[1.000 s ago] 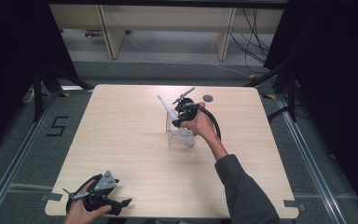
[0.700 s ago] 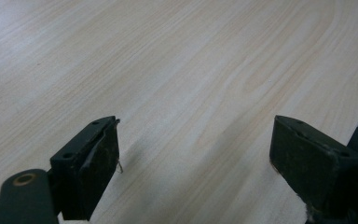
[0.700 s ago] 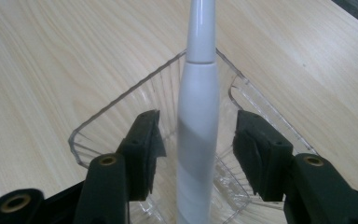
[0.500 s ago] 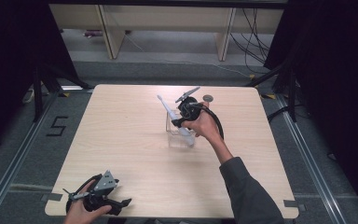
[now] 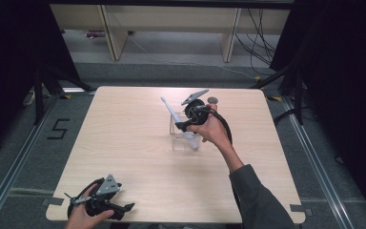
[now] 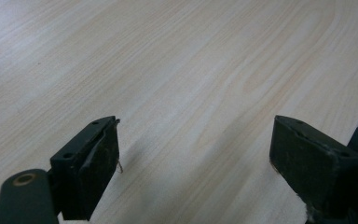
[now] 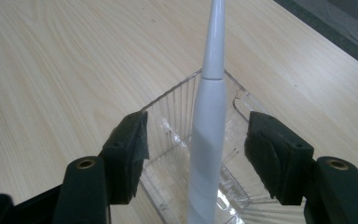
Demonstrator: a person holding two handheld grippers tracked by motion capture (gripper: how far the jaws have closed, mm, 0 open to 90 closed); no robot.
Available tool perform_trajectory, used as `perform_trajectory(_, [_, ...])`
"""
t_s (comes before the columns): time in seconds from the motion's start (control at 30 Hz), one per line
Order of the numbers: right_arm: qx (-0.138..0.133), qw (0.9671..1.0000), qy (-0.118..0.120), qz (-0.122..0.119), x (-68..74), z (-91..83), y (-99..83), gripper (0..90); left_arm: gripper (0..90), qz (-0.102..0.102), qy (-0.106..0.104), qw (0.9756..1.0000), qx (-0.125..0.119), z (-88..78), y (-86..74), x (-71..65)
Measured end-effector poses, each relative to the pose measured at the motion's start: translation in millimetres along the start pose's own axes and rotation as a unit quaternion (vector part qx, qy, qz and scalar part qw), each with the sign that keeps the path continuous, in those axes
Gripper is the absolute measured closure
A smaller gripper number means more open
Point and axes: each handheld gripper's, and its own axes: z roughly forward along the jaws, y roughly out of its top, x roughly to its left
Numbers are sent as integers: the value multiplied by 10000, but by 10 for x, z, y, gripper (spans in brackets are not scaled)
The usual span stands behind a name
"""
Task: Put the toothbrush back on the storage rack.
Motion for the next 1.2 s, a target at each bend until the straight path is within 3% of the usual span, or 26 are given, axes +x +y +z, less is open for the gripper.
perform_trajectory(0.13, [-26, 9999, 1, 131, 38, -23, -4, 389, 154, -6, 3, 10000, 1, -2, -2, -1])
perform_trajectory(0.17, [9, 10000, 48, 42, 34, -33, -10, 384, 154, -14, 17, 10000, 0, -2, -2, 0])
perform_trajectory(0.2, [24, 9998, 96, 156, 66, -55, -15, 382, 154, -31, 18, 10000, -6, -1, -2, 0])
perform_trajectory(0.27, [-18, 10000, 50, 15, 55, -57, -25, 379, 154, -18, 17, 10000, -8, 3, -2, 1])
perform_trajectory(0.3, [16, 9998, 104, 141, 76, -68, -25, 377, 154, -17, 4, 10000, 2, 5, -1, 1])
perform_trajectory(0.63, [-190, 9997, 121, 19, 106, -180, -64, 373, 154, -14, 4, 10000, 2, 5, -1, -1])
perform_trajectory(0.8, [-303, 9994, 157, 29, 129, -259, -86, 373, 154, -40, 5, 10000, -8, 4, -6, 4])
perform_trajectory(0.83, [-223, 9996, 120, 146, 145, -284, -93, 372, 154, -43, 12, 10000, -8, 4, -5, 2])
perform_trajectory(1.1, [-313, 9994, 139, 100, 149, -402, -190, 372, 154, -25, 20, 10000, -5, 3, -3, 1])
perform_trajectory(1.13, [-357, 9991, 89, 230, 161, -402, -210, 372, 154, -10, 14, 10000, 17, 6, -4, 6])
perform_trajectory(1.17, [-390, 9992, 99, 46, 133, -413, -224, 372, 154, -12, 15, 10000, 16, 7, -5, 6])
perform_trajectory(1.2, [-397, 9990, 121, 170, 137, -420, -258, 372, 154, -9, 15, 10000, 15, 6, -4, 6])
